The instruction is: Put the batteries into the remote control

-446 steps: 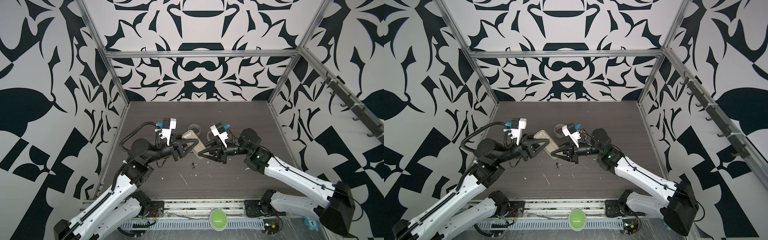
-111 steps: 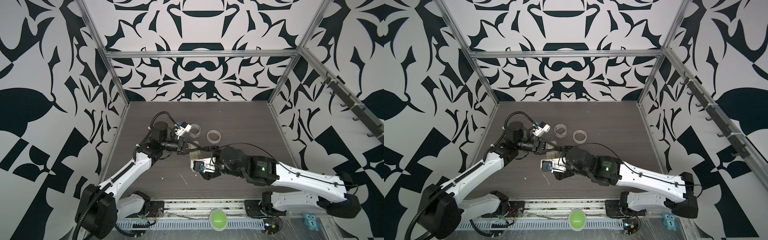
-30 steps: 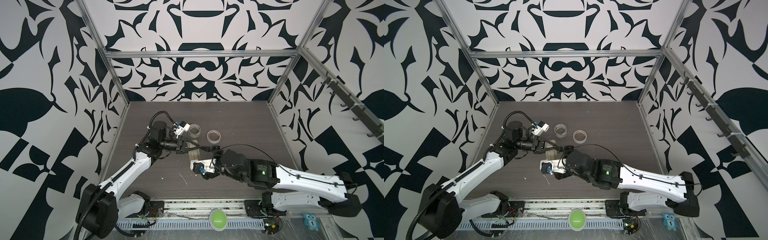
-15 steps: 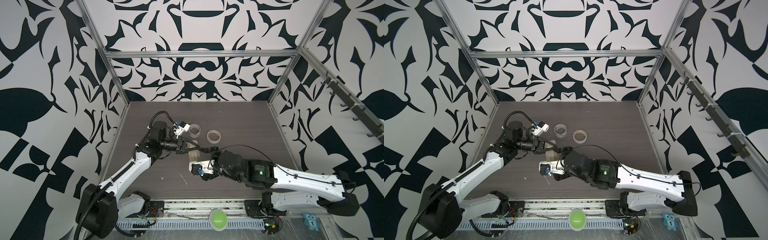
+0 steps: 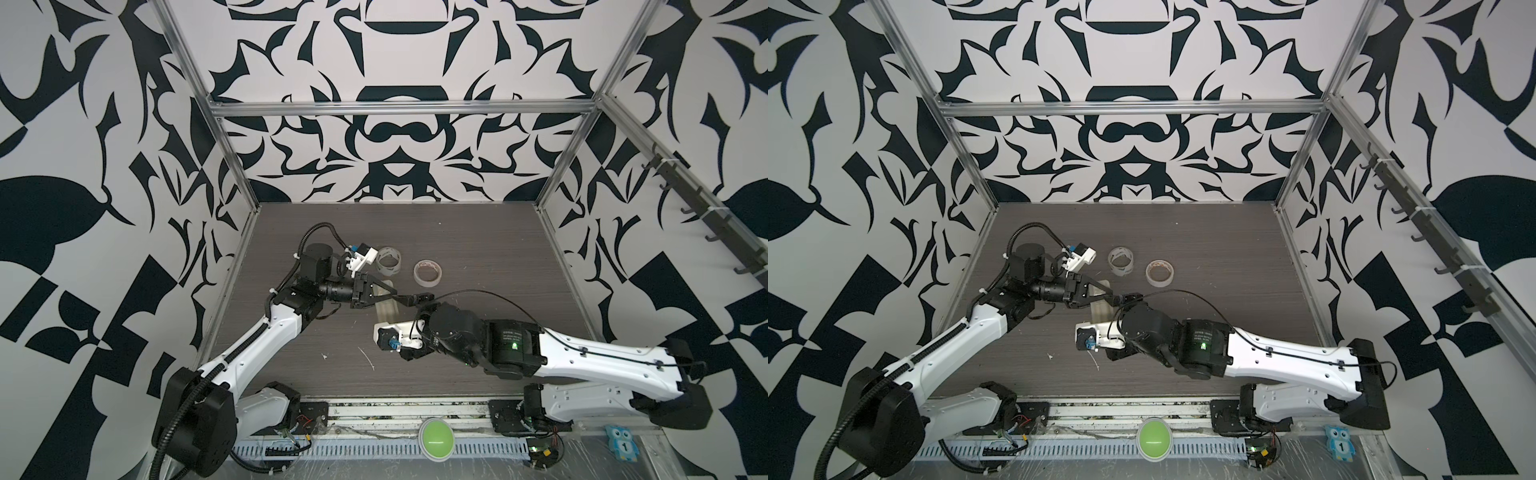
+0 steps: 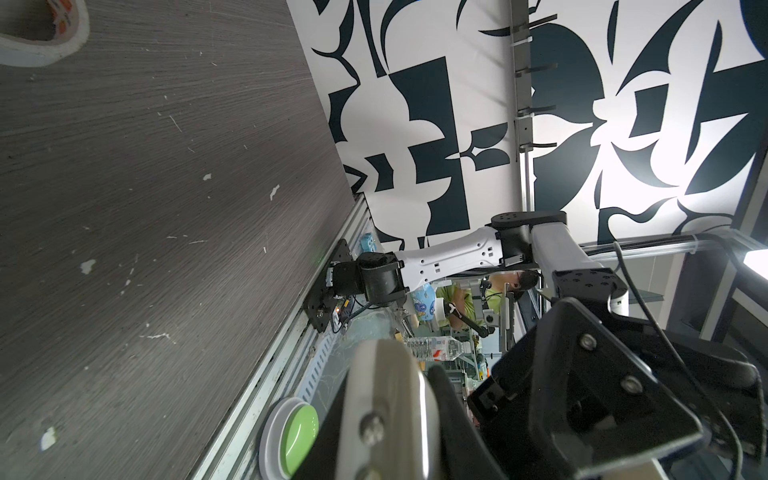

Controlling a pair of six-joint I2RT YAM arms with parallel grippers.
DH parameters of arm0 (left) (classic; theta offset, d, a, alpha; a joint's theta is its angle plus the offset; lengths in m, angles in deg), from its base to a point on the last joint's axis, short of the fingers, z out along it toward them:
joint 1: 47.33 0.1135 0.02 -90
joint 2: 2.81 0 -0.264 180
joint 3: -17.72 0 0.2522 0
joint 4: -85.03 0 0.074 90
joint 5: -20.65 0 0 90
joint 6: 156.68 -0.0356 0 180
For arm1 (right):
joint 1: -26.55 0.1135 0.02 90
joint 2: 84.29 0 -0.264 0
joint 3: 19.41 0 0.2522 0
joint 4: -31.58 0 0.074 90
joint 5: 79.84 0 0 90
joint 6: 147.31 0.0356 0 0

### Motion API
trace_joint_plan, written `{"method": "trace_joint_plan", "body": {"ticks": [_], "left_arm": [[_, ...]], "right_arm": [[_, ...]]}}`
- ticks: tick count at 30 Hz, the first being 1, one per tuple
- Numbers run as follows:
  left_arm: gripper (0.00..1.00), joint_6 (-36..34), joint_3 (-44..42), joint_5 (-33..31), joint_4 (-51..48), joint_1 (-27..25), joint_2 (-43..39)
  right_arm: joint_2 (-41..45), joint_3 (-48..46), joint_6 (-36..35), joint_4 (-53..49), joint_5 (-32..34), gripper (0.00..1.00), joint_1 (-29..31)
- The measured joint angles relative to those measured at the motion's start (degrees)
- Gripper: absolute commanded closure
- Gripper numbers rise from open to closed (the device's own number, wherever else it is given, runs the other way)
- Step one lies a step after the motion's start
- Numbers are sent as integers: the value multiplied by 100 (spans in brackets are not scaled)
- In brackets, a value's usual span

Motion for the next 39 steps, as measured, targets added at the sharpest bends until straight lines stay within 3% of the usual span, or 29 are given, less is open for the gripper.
{"method": "trace_joint_plan", "body": {"ticks": [39], "left_arm": [[100,66,0,-20,33,31,31]], "right_arm": [[-61,-4,-74,308,601,20,79]]}}
